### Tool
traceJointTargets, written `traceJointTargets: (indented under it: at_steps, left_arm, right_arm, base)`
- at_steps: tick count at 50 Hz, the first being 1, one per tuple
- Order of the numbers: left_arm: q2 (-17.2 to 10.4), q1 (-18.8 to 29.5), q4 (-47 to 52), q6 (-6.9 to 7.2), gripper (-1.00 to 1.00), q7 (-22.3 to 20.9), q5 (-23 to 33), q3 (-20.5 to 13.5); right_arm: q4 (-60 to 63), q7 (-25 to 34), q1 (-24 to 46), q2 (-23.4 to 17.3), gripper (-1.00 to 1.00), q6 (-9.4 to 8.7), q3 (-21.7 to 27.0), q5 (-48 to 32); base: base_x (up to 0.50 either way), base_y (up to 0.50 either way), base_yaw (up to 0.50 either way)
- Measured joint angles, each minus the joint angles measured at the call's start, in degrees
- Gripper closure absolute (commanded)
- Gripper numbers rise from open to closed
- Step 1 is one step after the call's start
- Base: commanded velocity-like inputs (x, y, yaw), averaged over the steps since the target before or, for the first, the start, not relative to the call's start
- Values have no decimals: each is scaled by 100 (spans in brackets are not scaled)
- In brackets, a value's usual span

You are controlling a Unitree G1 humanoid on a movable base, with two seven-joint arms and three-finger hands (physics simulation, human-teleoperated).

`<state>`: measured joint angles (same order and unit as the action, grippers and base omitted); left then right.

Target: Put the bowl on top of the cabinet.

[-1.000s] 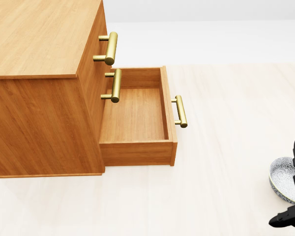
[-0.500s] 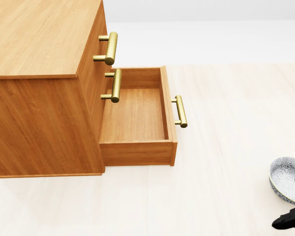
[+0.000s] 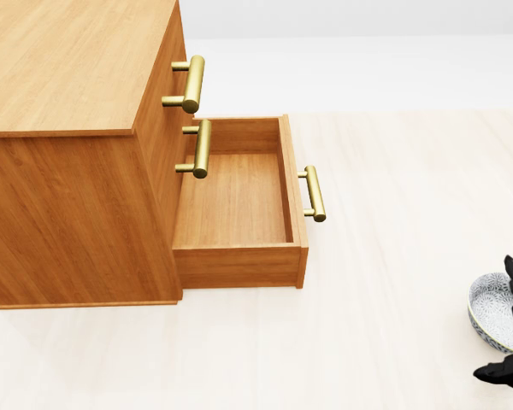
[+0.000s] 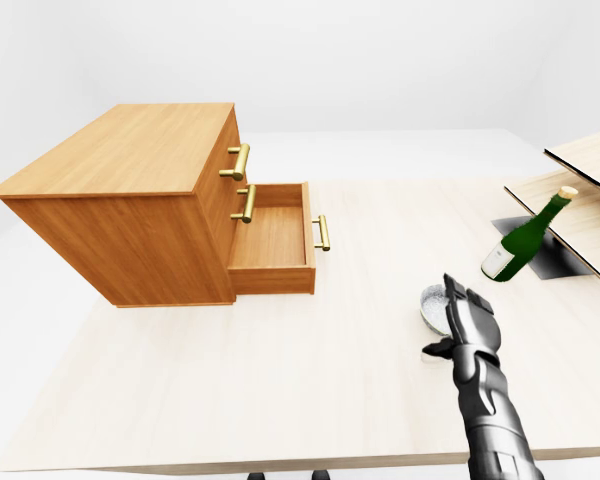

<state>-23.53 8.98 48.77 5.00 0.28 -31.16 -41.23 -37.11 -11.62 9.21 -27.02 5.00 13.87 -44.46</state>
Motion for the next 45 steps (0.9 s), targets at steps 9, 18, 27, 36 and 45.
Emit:
traceJointTargets:
  at_steps: [9,18,27,36,45]
  left_arm:
    - [1,3,0,0,-100,-4,4,-2]
    - [5,3,-1,0,-100,-7,13,3]
    - [6,6,2,0,-100,-4,13,4]
    - [5,9,2,0,-100,0,15,6]
    - [4,7,-9,0,-100,-3,22,8]
  right_arm:
    - [-25,7,20,-7,100,0,10,-8]
    - [-175,5,74,-33,100,0,-25,-63]
    - [-177,68,102,-54,100,0,-44,-19]
    - [352,354,92,-23,100,0,-1,-75]
    - [1197,783,60,74,100,0,105,-287]
  base:
    - [0,0,0]
    - [0,0,0]
    - [0,0,0]
    - [0,0,0]
    - [0,0,0]
